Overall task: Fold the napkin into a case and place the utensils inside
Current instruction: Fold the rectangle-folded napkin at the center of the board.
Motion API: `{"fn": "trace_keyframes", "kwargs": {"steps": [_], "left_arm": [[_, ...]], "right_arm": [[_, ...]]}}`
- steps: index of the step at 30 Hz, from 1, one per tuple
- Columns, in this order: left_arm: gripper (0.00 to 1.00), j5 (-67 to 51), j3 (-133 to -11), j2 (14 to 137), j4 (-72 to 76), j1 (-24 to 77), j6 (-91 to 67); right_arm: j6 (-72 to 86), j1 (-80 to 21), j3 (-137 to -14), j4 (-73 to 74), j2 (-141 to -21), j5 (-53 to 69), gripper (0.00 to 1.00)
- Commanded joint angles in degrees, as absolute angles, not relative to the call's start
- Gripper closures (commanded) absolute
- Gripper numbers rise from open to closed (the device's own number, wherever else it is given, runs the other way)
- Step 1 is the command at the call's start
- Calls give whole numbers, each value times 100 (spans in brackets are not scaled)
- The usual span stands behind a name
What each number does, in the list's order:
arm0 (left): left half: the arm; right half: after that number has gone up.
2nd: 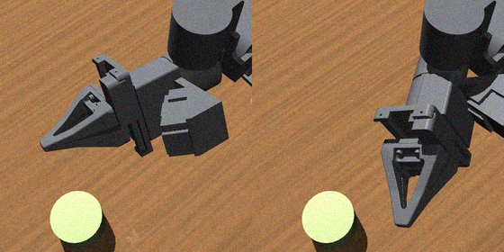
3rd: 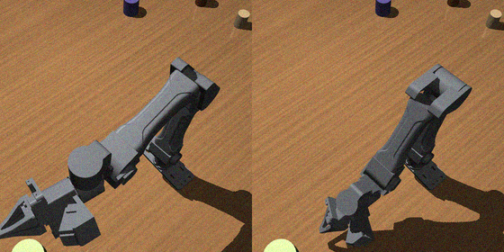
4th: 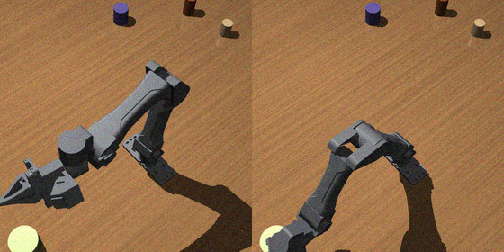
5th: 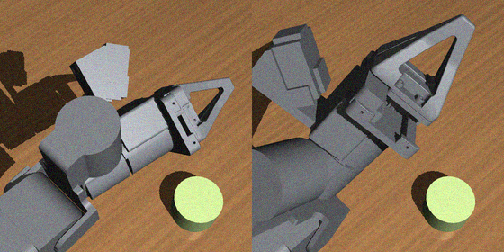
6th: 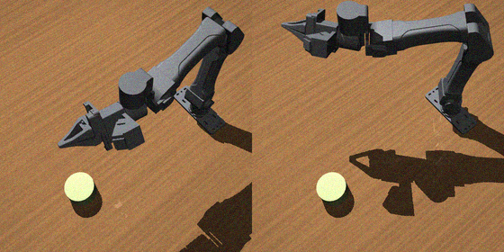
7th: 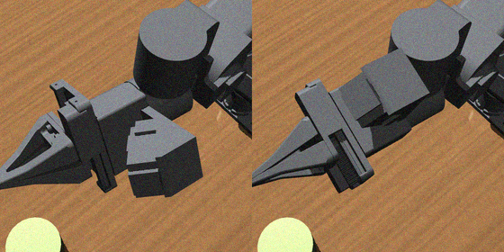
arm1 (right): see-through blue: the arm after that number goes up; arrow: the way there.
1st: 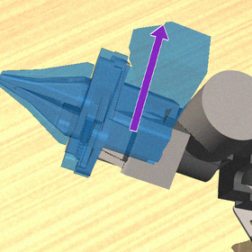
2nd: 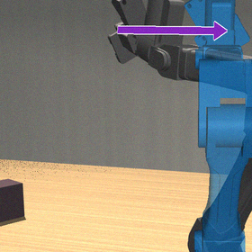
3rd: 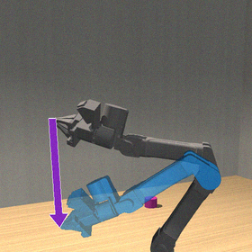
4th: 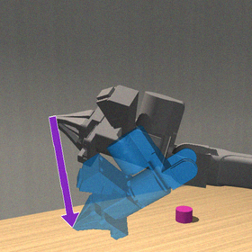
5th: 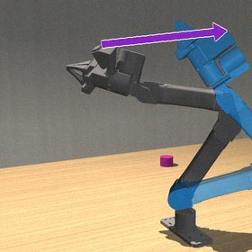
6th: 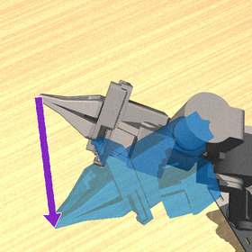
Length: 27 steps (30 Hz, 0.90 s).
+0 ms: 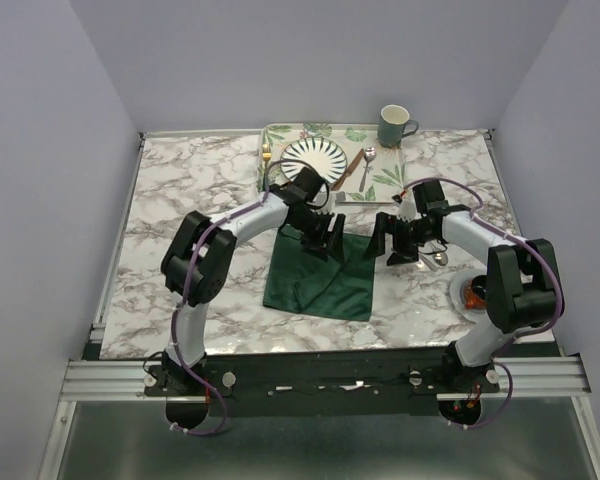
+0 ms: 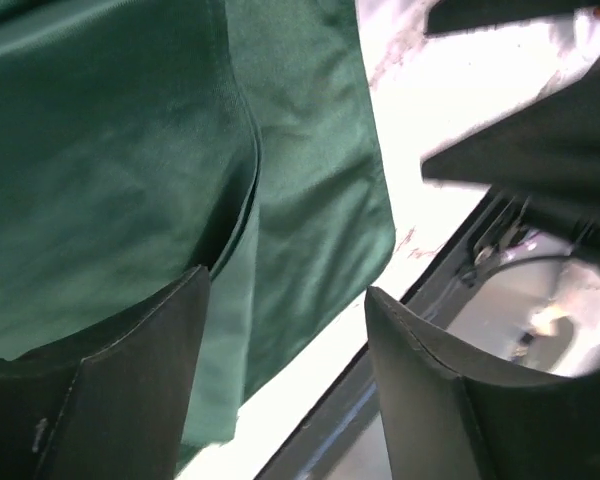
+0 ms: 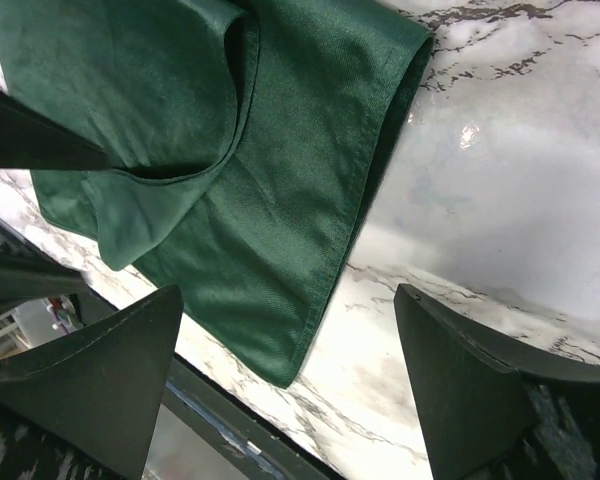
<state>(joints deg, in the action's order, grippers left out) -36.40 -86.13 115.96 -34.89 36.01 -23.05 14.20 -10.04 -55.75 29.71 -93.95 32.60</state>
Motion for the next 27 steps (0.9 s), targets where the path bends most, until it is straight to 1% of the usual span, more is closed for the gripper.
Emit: {"fn": "trace_keyframes", "kwargs": {"steps": [1,2,4,5,6,8,9,12,16,18,23,27], "left_arm": [[27,-3578,-8228,10286,-3725,3323,-952],[28,-3299,-8009,10144,-3822,3270,-340],[33,-3130,-7727,9785,-4104,3217,208],[35,-3007,-7430,9687,-4174,3182,472],[40,-3006,-7270,9590,-4244,3095,770],[43,-2989,-6893,9361,-4333,3076,1141],[47,-2806,-6786,9299,-4307,3076,1247],[55,-2637,-6531,9272,-4377,3076,1397],[61,-2488,-6407,9526,-4359,3076,1389],[65,-2339,-6398,9641,-4281,3059,1380],[68,-2066,-6416,9993,-4131,2892,1441],[69,-2311,-6600,10239,-4288,2550,1747]], "right_arm": [[1117,-1028,-5739,3059,-9193,3375,9],[1073,-1028,-5818,3059,-9193,3384,13],[933,-1028,-6090,3050,-9254,3428,18],[906,-1028,-6195,3050,-9298,3436,23],[862,-1037,-6301,3050,-9351,3410,25],[704,-1081,-6635,3032,-9544,3314,31],[642,-1107,-6766,3032,-9632,3192,32],[387,-1213,-7180,3032,-10054,2937,35],[211,-1301,-7646,3050,-10669,2698,38],[176,-1336,-7831,3085,-10967,2681,42],[44,-1459,-7709,3129,-11180,2540,46],[44,-1503,-7410,3146,-11145,2636,50]]}}
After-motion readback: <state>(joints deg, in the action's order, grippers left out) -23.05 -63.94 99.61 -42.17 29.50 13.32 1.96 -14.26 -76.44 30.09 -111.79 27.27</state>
